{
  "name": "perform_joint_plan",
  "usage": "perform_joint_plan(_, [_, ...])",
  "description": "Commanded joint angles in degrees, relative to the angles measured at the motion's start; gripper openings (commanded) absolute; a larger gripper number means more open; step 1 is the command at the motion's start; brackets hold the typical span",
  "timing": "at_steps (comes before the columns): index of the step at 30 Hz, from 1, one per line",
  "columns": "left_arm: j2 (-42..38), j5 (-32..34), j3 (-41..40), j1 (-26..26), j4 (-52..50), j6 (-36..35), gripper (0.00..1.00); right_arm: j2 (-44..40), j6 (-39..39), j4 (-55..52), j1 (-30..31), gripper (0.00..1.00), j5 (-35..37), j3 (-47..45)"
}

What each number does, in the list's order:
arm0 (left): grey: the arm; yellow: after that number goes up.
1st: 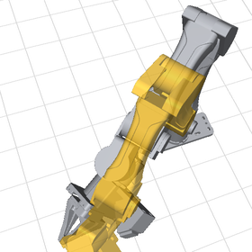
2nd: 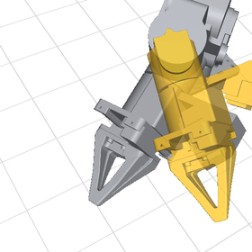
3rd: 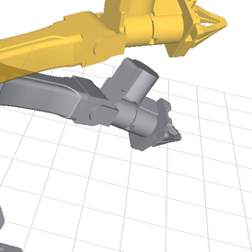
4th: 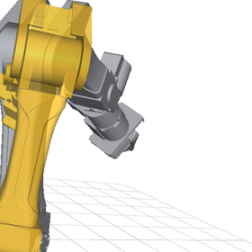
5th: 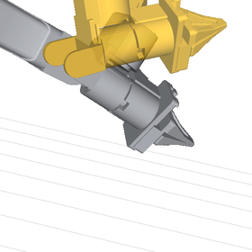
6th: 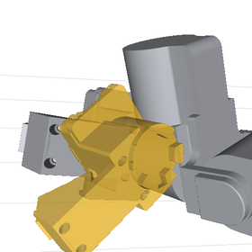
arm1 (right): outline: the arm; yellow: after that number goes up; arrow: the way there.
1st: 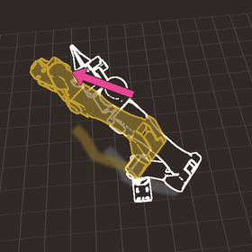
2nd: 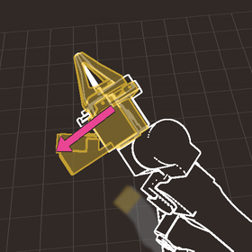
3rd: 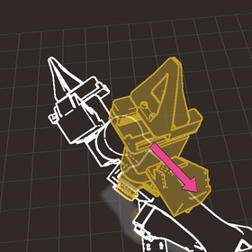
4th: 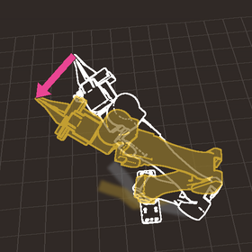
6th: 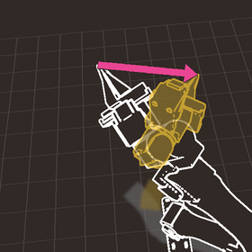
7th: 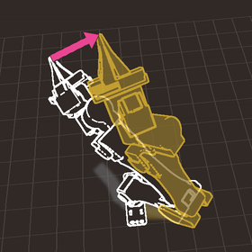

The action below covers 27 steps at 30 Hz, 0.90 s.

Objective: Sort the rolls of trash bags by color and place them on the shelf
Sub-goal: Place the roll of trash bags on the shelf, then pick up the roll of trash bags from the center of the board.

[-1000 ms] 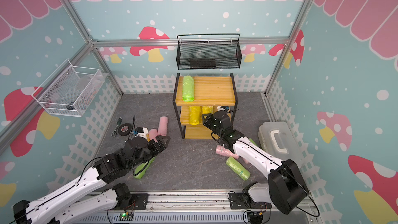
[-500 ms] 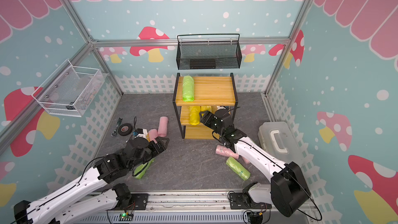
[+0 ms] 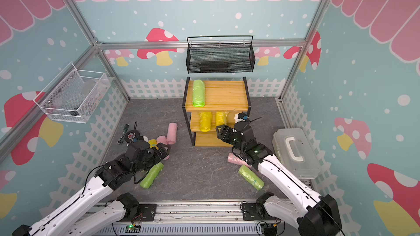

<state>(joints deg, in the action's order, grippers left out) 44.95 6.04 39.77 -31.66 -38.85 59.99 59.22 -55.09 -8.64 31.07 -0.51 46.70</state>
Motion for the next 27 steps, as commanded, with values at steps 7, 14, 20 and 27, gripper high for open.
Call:
perform_joint_plan(7, [11.2,-10.9,5.3,12.7,-1.6,-13.3,0.99,-13.4,6.3,-3.7,-0.2,0.77,-1.4,-6.6])
perform_joint_plan(14, [22.4,-10.4,11.9,17.3,-0.9,-19.8,0.96,-23.2,11.2,-11.9,-0.2,0.77,-2.2,-9.0])
perform_joint_plan(20, [34.1,-10.8,19.2,19.8,-2.3,-25.6,0.86,-28.6,11.4,-15.9,-0.1,0.76,-2.2,-11.7])
perform_joint_plan(27, [46.4,-10.6,24.9,20.9,-3.7,-30.3,0.76,-32.1,10.1,-18.1,-0.2,0.76,-1.6,-14.6])
